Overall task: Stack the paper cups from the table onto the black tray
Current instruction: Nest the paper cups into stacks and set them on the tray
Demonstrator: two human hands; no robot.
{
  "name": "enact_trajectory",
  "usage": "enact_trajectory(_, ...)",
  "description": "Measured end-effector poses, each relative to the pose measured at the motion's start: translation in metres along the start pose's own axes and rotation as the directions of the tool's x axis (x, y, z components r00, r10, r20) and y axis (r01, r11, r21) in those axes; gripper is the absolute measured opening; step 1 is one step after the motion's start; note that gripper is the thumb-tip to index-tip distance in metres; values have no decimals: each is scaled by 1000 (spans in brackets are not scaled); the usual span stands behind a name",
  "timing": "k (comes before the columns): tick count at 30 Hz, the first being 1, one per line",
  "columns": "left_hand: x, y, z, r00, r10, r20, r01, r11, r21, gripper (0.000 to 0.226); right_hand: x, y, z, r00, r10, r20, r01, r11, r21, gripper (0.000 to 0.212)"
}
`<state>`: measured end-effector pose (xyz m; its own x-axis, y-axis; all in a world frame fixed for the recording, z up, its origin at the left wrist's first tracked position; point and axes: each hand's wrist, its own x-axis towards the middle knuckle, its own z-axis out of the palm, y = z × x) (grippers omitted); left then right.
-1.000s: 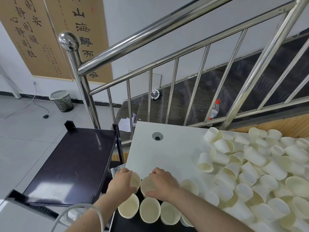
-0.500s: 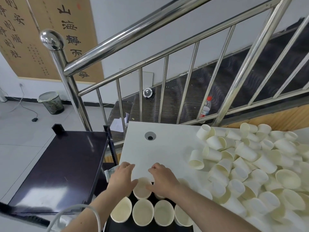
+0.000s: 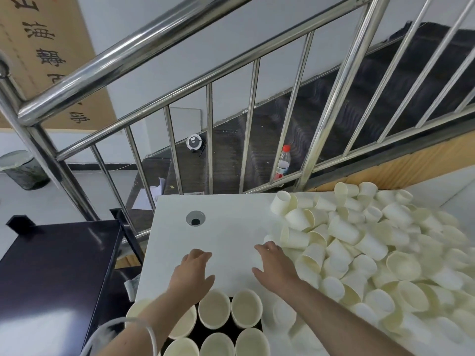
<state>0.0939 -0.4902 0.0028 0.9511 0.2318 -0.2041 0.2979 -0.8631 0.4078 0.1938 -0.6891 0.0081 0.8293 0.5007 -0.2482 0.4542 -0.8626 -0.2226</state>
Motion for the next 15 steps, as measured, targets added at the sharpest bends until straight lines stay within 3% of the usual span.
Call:
enact_trajectory(9, 37, 27, 18, 998, 19, 57, -17, 999, -27, 57, 31, 47, 7, 994, 102, 33, -101, 994, -32, 59)
enact_trajectory(15, 56, 38, 25, 997, 9, 80, -5, 999, -43, 57, 51, 62, 16, 990, 126, 70, -125, 992, -18, 49)
